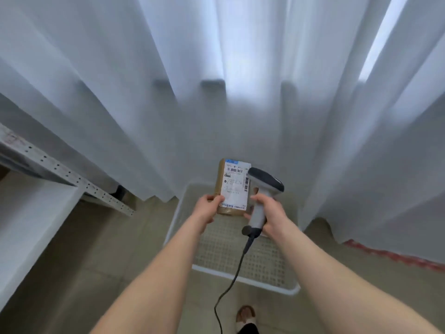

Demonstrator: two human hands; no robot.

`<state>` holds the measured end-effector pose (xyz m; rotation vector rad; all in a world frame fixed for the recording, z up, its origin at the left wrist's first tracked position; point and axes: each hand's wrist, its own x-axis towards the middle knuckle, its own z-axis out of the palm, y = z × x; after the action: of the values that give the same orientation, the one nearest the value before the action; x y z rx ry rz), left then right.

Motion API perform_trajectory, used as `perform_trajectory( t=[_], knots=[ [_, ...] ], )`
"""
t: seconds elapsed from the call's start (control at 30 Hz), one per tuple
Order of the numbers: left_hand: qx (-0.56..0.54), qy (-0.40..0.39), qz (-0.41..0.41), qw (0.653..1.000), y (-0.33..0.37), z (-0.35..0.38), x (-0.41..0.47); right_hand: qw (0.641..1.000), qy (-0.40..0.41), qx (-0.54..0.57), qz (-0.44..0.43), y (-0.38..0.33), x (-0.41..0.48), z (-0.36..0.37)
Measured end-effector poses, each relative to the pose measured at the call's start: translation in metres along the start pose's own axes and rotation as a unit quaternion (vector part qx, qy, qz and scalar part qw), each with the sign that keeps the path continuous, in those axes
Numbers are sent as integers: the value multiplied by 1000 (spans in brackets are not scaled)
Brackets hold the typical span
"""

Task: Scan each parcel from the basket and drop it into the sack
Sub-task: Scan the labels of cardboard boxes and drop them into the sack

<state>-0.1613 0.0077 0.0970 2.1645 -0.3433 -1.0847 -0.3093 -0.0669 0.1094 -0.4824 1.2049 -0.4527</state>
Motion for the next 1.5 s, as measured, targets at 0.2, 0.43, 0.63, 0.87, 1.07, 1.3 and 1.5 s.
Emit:
perform_trajectory(
  t=[0.2,0.43,0.63,0.87,1.07,1.3,1.5],
  knots=[
    [-120,13,13,993,8,-31,-98,997,-61,-27,-49,-12,-103,-1],
    [-240,37,22,970,14,-74,-211,984,-121,-81,-103,-18,-227,10],
    [-288,60,26,955,9,-116,-258,970,-130,-146,-141,-12,-298,39],
    [-305,60,33,950,-7,-162,-283,952,-138,-206,-176,15,-344,73],
    [-300,53,30,952,-27,-198,-291,944,-115,-236,-200,41,-371,102],
    [-299,46,37,952,-46,-232,-295,932,-107,-268,-219,62,-394,129],
    [-296,43,36,954,-60,-253,-294,923,-93,-297,-225,73,-414,147]
  ],
)
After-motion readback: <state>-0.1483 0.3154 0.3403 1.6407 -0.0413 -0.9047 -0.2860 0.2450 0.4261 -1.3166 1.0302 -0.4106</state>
